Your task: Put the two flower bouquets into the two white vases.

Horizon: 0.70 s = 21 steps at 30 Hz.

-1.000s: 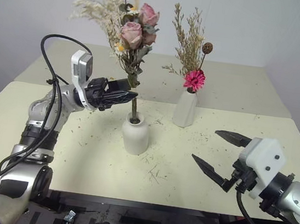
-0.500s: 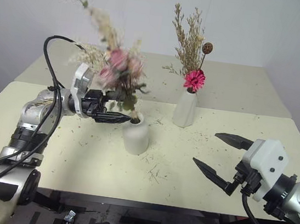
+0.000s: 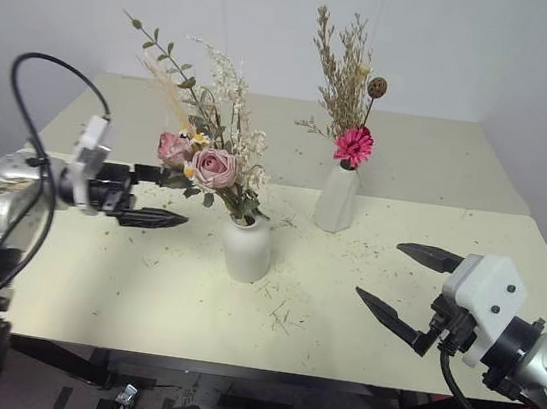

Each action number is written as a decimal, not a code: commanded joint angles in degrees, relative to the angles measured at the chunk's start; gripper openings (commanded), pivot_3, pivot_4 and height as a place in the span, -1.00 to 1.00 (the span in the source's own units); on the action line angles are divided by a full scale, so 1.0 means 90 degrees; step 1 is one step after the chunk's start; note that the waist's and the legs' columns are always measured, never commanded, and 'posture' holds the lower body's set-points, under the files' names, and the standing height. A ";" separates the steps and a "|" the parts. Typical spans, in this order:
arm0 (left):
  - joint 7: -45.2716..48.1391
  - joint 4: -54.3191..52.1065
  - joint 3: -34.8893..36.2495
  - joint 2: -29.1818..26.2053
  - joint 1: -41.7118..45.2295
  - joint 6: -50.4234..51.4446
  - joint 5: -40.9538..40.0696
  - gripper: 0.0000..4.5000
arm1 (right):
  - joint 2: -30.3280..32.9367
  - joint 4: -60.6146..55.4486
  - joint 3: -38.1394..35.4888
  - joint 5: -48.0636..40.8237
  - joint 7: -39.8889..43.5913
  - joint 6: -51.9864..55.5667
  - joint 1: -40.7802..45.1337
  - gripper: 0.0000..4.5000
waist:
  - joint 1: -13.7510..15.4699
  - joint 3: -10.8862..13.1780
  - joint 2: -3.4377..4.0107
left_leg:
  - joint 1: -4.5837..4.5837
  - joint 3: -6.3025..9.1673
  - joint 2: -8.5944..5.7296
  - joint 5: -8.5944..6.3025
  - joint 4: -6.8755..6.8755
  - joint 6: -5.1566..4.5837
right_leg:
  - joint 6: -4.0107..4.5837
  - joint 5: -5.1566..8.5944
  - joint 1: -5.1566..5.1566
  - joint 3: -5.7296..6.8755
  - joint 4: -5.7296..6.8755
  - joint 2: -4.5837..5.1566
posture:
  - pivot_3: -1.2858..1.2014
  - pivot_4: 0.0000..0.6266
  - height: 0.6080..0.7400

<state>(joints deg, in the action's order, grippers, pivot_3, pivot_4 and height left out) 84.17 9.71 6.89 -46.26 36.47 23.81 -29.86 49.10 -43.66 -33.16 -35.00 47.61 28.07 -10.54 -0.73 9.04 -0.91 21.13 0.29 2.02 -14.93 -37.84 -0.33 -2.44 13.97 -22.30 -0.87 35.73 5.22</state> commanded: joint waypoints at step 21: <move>-0.0917 -0.1004 0.1703 -0.1310 -0.1316 -0.0230 -0.0324 0.99 | 0.0405 0.1496 -0.1036 0.0052 0.1111 -0.0714 0.0164 1.00 | -0.0020 0.0000 -0.0001 | -0.0006 -0.0009 0.0004 -0.0001 0.0006 0.0000 | 0.0004 0.0002 0.0001 -0.0002 0.0002 -0.0001 | 0.03 -0.52 1.00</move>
<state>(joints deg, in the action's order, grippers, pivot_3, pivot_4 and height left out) 76.63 0.84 19.80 -57.00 24.67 23.17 -32.76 52.40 -30.16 -43.07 -35.03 58.41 23.08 -9.70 -0.91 9.04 -0.92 21.07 0.21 2.07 -14.93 -37.77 -0.33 -2.40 13.99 -22.30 -0.88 35.75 5.20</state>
